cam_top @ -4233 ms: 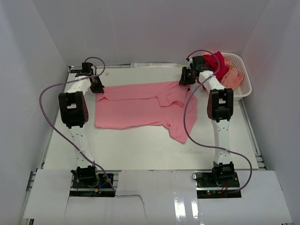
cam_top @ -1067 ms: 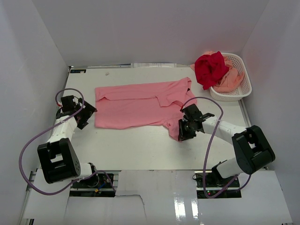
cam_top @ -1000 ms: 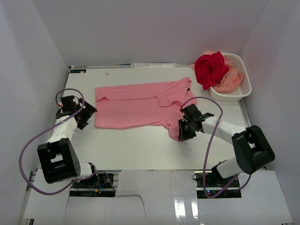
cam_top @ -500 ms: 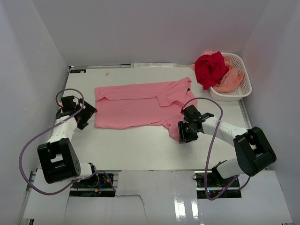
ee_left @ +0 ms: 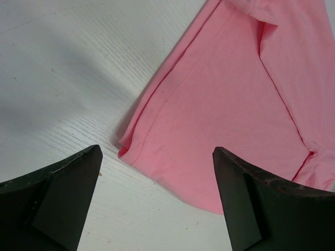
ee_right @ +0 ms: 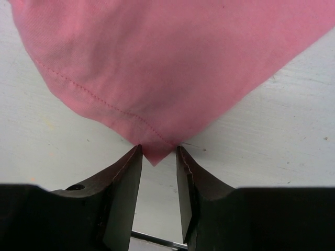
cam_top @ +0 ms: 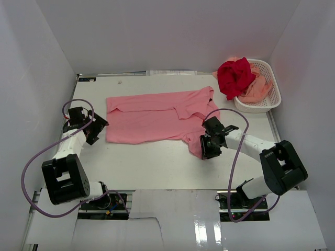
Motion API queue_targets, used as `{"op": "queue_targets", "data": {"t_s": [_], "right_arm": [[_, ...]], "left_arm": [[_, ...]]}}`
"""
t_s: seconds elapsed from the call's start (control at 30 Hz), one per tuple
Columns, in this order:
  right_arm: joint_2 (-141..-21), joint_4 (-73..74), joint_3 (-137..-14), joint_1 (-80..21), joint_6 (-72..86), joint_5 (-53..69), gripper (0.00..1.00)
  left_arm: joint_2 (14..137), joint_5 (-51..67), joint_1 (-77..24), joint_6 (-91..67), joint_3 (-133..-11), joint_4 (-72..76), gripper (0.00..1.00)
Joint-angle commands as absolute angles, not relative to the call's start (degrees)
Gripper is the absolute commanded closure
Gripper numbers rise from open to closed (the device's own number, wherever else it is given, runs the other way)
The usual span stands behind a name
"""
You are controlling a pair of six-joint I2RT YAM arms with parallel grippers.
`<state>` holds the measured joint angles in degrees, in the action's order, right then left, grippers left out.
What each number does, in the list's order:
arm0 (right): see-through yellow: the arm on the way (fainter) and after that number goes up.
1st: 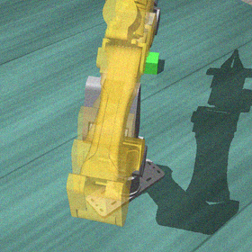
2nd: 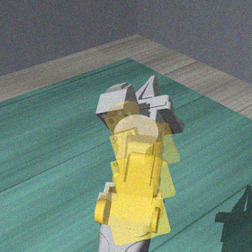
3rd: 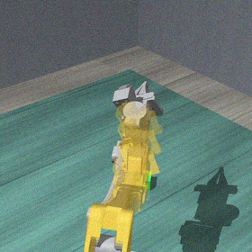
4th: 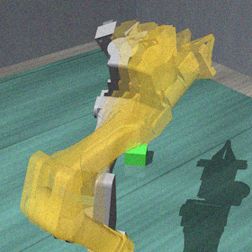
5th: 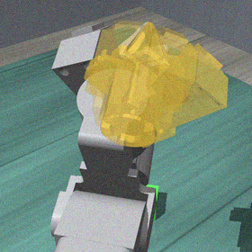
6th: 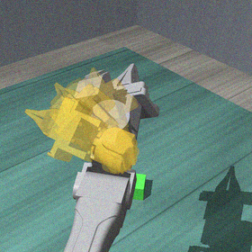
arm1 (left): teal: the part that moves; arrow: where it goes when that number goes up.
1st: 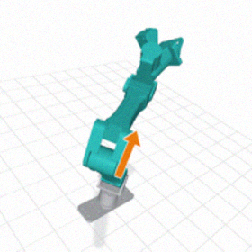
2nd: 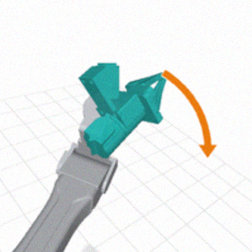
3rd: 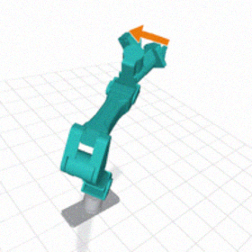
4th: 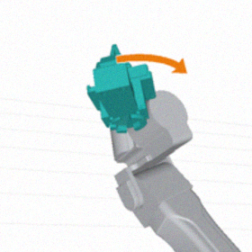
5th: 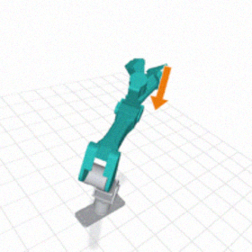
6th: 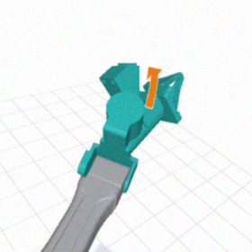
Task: Fold and stack the t-shirts
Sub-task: Grap the side of the flattened tshirt closest away from the robot with both arms
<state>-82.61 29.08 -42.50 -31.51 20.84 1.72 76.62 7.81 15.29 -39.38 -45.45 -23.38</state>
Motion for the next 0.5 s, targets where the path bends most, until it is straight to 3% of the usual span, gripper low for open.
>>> {"op": "queue_targets", "data": {"t_s": [0.0, 0.13, 0.27, 0.47], "right_arm": [[-87.6, 29.4, -39.6, -31.6, 20.5, 0.4, 0.61], [-89.5, 29.4, -39.4, -32.3, 20.4, 0.3, 0.69], [-90.0, 29.4, -39.2, -32.5, 20.7, 0.3, 0.90], [-87.8, 31.5, -40.8, -32.6, 20.4, 0.3, 0.92]], "left_arm": [[75.8, 7.7, 15.7, -38.8, -45.4, -23.3, 0.02], [75.8, 8.0, 15.8, -38.8, -45.3, -23.4, 0.02], [76.0, 9.0, 15.9, -39.4, -45.0, -23.6, 0.02], [76.4, 9.1, 15.9, -39.8, -43.2, -23.0, 0.02]]}}
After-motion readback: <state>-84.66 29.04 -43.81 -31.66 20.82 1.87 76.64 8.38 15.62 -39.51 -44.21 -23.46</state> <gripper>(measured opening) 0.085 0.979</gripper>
